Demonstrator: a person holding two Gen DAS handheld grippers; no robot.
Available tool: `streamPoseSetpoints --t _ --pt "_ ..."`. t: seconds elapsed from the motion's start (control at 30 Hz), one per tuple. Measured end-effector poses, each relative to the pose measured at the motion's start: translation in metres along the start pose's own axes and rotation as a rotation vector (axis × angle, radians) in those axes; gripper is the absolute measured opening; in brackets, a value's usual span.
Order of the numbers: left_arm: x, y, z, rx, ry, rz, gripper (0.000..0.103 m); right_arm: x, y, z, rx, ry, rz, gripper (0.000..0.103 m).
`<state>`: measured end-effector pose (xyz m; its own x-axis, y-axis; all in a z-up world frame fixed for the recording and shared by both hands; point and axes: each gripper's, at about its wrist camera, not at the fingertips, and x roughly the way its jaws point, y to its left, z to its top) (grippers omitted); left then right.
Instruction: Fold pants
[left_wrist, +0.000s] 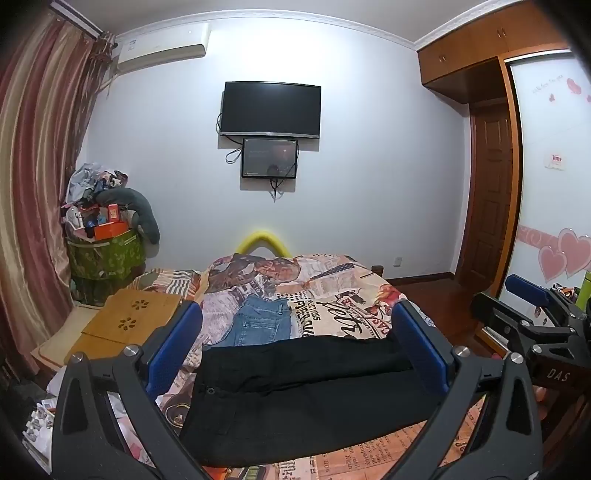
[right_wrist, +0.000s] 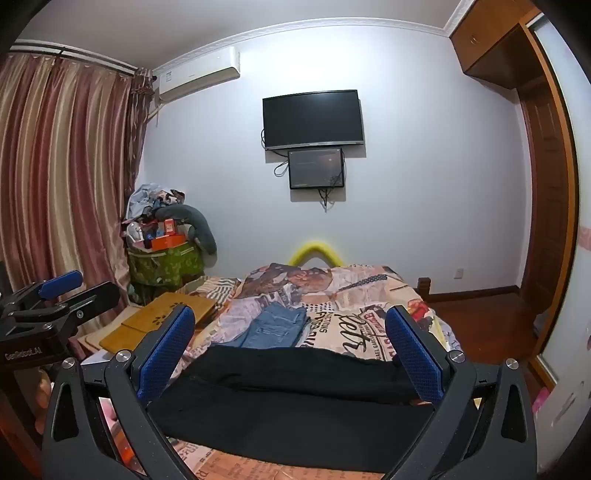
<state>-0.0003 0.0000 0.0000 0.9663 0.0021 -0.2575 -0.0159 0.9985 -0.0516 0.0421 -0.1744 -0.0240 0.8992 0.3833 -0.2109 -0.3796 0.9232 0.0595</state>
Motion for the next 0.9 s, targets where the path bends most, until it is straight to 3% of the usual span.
streamPoseSetpoints --t 0.9 --pt "0.000 -0.001 -0.001 0.016 -0.010 0.007 0.103 0.000 -0.003 -0.001 0.003 0.004 0.000 0.102"
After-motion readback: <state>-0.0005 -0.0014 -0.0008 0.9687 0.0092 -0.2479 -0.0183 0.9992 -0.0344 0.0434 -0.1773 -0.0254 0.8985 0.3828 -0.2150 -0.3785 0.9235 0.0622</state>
